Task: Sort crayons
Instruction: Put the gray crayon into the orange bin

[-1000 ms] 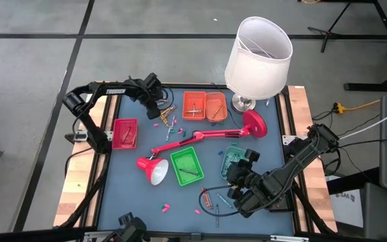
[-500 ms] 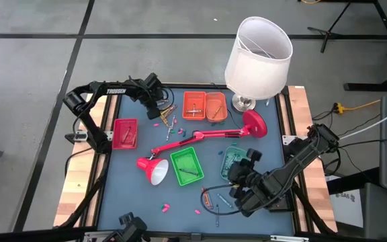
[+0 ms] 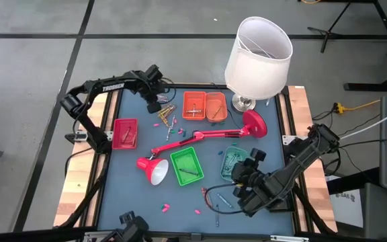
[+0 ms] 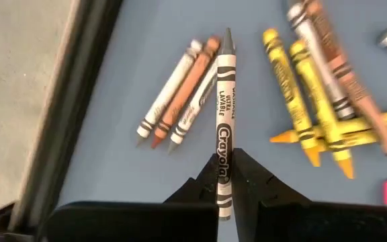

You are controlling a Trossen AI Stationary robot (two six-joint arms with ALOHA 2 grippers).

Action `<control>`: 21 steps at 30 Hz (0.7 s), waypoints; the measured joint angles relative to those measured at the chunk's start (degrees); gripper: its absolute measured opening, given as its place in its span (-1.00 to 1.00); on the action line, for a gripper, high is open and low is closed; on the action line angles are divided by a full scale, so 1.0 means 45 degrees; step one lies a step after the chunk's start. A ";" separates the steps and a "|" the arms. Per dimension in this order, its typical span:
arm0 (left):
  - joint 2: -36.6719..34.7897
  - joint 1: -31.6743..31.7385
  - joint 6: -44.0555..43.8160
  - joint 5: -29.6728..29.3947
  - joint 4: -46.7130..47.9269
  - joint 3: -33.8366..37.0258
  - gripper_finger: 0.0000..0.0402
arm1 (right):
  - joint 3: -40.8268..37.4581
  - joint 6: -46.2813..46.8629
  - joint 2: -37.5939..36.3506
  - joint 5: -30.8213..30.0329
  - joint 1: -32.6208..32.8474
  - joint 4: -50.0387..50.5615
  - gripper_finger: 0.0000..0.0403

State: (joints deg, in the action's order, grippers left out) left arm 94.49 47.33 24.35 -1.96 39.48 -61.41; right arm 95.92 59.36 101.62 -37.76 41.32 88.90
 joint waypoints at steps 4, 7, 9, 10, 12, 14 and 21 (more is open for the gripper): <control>-0.0038 -0.0428 -0.0487 0.1084 0.0108 -0.0559 -0.99 | 0.0000 0.0514 -0.0229 -0.0310 0.0405 0.0069 -0.37; -0.0038 -0.0942 -0.1200 0.2516 -0.0754 -0.0614 -0.99 | 0.0000 0.0821 -0.0285 -0.0793 0.0639 0.0055 -0.37; -0.0038 -0.1348 -0.2319 0.3226 -0.1554 -0.0615 -0.99 | 0.0000 0.1116 -0.0285 -0.1054 0.0778 0.0007 -0.37; -0.0034 -0.1597 -0.2999 0.3435 -0.2067 -0.0615 -0.99 | -0.0056 0.1247 -0.0285 -0.1232 0.0846 -0.0176 -0.37; -0.0037 -0.2128 -0.4215 0.3610 -0.3157 -0.0610 -0.99 | -0.0429 0.1403 -0.0309 -0.1463 0.0850 -0.0881 -0.37; -0.0033 -0.2648 -0.5000 0.3555 -0.4238 -0.0576 -0.99 | -0.0837 0.1581 -0.0288 -0.1408 0.0850 -0.1554 -0.37; -0.0033 -0.3893 -0.5713 0.1251 -0.5441 -0.0557 -0.96 | -0.2412 0.1756 -0.0280 -0.0268 0.0816 -0.4731 -0.37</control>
State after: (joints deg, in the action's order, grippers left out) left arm 94.35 29.81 -1.35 3.66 15.00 -63.92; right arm 85.07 67.26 100.36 -38.97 44.99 67.61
